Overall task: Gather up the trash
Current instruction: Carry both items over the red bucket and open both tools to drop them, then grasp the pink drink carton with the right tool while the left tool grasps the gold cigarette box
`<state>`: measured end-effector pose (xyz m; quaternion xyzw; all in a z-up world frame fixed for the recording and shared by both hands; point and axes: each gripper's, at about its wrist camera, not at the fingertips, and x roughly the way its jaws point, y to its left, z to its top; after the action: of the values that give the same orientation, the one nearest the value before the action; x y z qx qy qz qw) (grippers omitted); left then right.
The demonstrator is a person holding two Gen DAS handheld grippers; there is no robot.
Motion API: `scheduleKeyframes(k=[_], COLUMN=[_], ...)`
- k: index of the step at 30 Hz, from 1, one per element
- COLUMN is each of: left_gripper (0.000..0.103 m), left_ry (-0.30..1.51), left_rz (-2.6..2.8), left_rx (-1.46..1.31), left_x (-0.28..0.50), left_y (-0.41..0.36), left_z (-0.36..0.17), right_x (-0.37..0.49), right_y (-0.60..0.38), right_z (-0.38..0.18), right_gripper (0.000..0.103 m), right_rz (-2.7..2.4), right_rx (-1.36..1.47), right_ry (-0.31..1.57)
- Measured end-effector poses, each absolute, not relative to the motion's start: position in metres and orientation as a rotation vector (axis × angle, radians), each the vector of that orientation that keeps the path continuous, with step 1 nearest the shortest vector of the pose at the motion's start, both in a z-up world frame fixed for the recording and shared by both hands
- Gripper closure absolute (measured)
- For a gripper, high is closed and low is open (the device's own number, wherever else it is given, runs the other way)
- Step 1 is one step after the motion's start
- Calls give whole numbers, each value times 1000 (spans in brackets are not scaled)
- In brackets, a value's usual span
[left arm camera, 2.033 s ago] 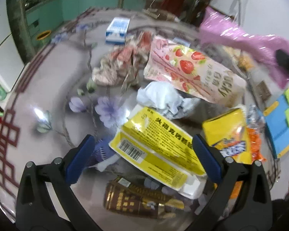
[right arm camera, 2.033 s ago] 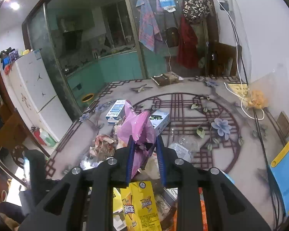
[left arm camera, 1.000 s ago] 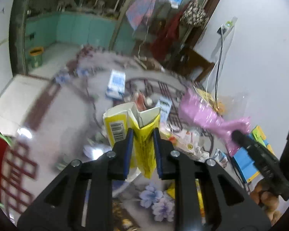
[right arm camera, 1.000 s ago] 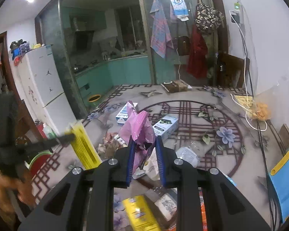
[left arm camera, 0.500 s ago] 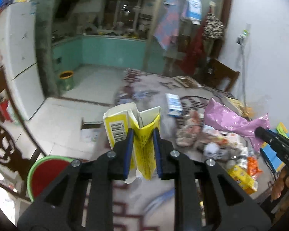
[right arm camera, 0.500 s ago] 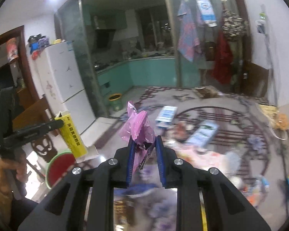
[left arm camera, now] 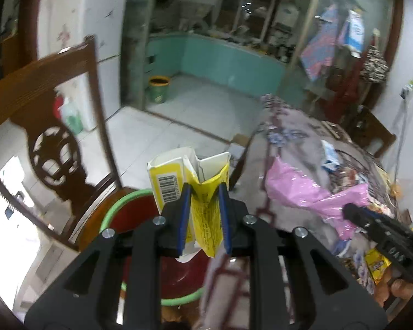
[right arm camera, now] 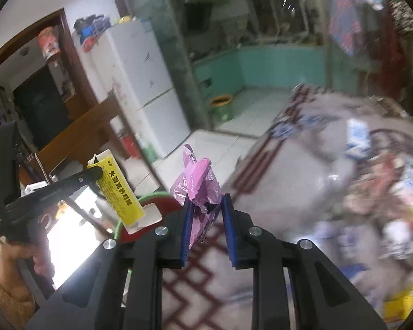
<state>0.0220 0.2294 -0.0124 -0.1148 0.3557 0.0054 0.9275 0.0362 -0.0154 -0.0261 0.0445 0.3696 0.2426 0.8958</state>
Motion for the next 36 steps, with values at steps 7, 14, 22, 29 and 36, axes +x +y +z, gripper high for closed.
scheduleKeyframes(k=[7,14,22,29,36], left_gripper=[84,36,34,34,34], left_ry=[744,711,701,719,784], left_rz=[88,175,160,70,-141], left_rx=[-288,-307,-286,-264,-186], left_x=[20,21,24,32,33], left_y=[263,272,256,214,118], left_z=[-22,-19,-12,-9,-18], right_x=[58,59,38,1,-24], right_y=[46,51,3,-65,-157], right_z=[-71,-70,-48,-33,-17], right_gripper=[82,41,41,41,41], right_rz=[554,546,516,414,246], right_rx=[63,81,93,54,-4], right_ry=[887,847,787,781,763])
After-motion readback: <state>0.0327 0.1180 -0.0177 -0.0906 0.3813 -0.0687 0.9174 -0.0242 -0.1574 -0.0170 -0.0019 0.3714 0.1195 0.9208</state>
